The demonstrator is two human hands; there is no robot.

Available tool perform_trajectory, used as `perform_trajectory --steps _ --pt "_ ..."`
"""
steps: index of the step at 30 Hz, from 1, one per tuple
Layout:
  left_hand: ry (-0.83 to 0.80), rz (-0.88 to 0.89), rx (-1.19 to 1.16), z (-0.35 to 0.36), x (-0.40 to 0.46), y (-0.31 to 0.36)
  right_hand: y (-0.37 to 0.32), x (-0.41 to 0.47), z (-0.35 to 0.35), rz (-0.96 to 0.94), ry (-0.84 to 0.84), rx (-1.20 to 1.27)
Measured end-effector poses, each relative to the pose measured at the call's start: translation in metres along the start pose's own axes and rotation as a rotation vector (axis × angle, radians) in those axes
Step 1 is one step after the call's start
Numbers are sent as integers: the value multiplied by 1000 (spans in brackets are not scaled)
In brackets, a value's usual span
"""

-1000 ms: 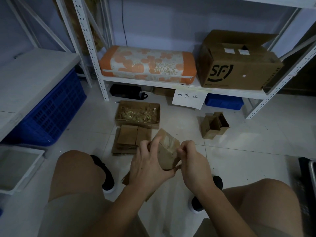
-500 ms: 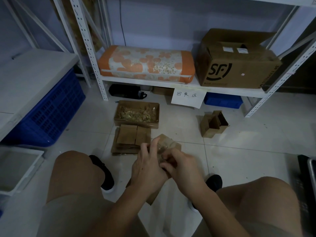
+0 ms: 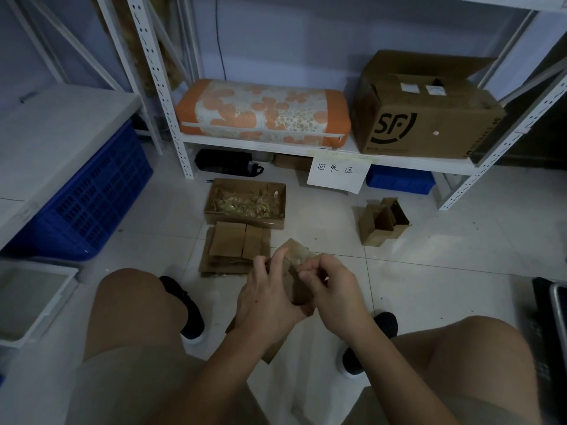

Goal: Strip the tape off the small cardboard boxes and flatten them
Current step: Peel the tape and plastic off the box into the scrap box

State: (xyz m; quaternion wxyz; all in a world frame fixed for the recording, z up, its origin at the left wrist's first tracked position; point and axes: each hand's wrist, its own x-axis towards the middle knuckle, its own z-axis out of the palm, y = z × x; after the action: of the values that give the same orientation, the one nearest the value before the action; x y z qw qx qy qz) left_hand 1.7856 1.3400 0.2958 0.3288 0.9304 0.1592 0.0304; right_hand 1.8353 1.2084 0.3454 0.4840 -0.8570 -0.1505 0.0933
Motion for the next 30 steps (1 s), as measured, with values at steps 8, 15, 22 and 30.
perform_trajectory --steps 8,15,22,30 --pt "2 84 -10 8 2 -5 8 14 -10 35 174 98" --pt "-9 140 -82 12 0 -17 27 16 -3 -322 -22 -375" --pt "23 141 -119 12 -3 -17 18 9 3 -348 -83 -339" --pt "30 138 -134 11 -1 -19 21 6 6 -8 6 117"
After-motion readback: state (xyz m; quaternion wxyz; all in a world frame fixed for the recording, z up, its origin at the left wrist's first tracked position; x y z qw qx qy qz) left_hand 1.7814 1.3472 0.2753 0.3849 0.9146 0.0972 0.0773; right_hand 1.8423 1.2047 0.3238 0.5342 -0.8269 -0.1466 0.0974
